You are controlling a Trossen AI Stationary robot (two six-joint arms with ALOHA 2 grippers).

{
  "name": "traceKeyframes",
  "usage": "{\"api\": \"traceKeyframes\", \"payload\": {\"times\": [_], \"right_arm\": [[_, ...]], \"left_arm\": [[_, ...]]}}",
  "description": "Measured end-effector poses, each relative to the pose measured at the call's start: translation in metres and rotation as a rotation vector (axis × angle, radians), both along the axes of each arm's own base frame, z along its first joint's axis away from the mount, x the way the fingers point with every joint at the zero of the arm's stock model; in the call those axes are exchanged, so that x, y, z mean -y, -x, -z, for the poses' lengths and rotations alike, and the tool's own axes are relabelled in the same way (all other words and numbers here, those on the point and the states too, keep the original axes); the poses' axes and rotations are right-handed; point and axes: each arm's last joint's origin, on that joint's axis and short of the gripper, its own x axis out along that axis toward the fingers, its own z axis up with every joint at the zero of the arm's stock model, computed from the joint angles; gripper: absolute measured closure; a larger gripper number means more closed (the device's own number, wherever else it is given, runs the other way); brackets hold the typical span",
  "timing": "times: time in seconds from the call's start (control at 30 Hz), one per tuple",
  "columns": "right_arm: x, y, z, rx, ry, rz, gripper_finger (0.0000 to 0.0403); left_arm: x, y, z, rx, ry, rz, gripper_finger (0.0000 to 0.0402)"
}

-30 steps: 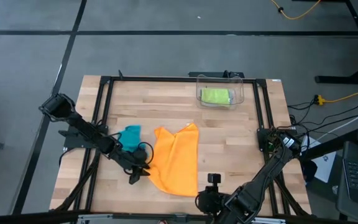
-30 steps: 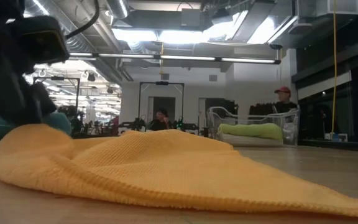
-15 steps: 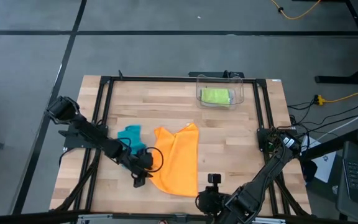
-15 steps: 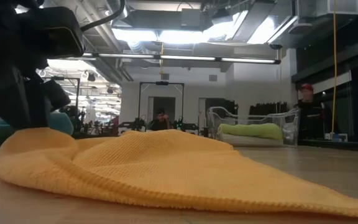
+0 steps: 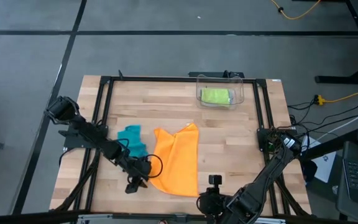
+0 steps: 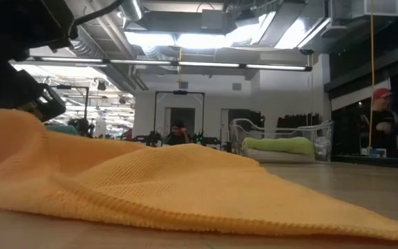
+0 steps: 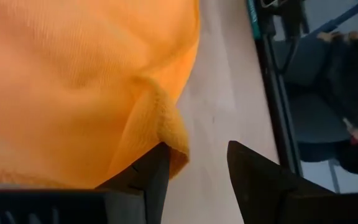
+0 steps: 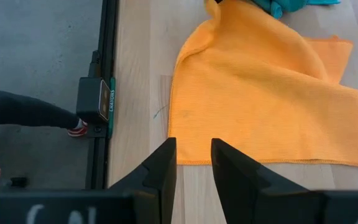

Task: Fold microfiber towels
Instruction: Fold the orange microfiber

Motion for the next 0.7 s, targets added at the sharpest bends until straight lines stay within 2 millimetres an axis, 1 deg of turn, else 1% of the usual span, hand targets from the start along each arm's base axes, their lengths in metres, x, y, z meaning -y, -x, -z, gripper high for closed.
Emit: {"api": "traceKeyframes", "payload": {"times": [0.13,0.3,0.4,0.5,0.57,0.7], "right_arm": [[0.0,0.0,0.0,0.0,0.0,0.0,0.0299],[0.0,0.0,0.0,0.0,-0.002,0.002,0.0299],[0.0,0.0,0.0,0.0,-0.001,0.001,0.0299],[0.0,0.0,0.0,0.0,0.0,0.0,0.0299],[0.0,0.0,0.0,0.0,0.002,-0.002,0.0299],[0.0,0.0,0.0,0.0,0.001,-0.001,0.0299]], "left_arm": [[0.001,0.006,0.004,-0.053,-0.038,0.016,0.0248],[0.001,0.021,0.013,-0.182,-0.12,0.049,0.0248],[0.003,0.025,0.014,-0.209,-0.128,0.049,0.0248],[0.007,0.023,0.012,-0.201,-0.07,0.009,0.0248],[0.012,0.02,0.006,-0.174,-0.043,0.01,0.0248],[0.019,0.016,-0.003,-0.136,-0.05,0.038,0.0248]]}}
